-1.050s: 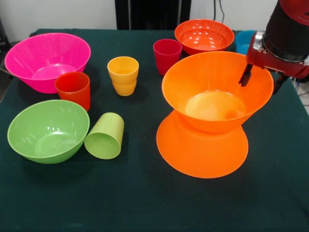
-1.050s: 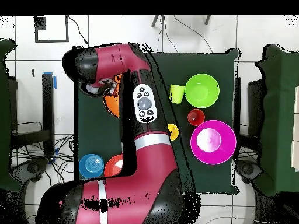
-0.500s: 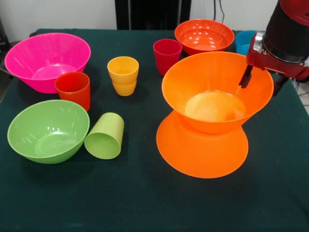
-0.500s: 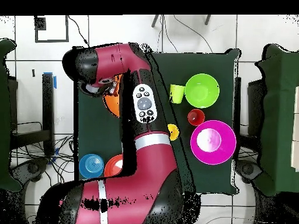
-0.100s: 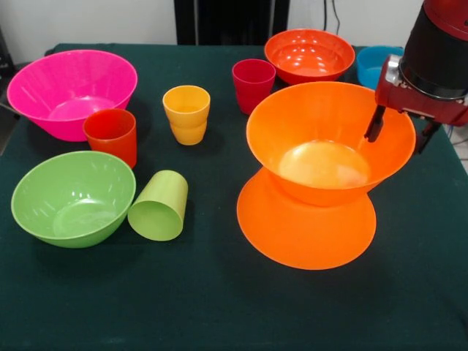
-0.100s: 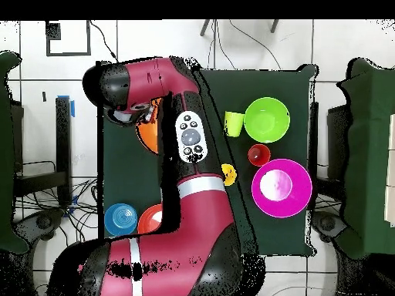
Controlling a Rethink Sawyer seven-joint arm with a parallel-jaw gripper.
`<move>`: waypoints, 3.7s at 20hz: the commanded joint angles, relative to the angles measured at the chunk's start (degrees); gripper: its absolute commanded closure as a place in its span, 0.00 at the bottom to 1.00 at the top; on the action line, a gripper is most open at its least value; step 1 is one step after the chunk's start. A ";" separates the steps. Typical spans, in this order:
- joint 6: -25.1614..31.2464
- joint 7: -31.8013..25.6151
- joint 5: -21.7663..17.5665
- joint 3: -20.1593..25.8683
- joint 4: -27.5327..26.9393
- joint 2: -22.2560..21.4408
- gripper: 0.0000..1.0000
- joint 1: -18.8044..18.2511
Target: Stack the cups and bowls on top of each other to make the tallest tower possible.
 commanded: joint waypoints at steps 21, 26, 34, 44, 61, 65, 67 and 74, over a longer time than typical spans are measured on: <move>-8.27 -13.14 -3.02 3.72 7.61 -1.33 0.00 -0.38; -9.34 -13.53 -2.37 4.42 7.85 -0.52 0.00 -0.83; -12.30 -13.06 -2.27 4.70 9.63 0.06 0.00 -1.17; -10.24 -12.56 -2.14 4.38 8.90 -0.88 0.00 -0.77; -2.21 -13.74 -1.13 4.79 7.20 -5.10 0.00 -0.41; -0.56 -14.07 -1.12 5.05 6.37 -6.00 0.00 -0.41; 0.63 -14.09 -1.05 5.11 6.05 -6.46 0.00 -0.37; 3.86 -13.69 -0.46 5.47 6.02 -8.10 0.00 -0.30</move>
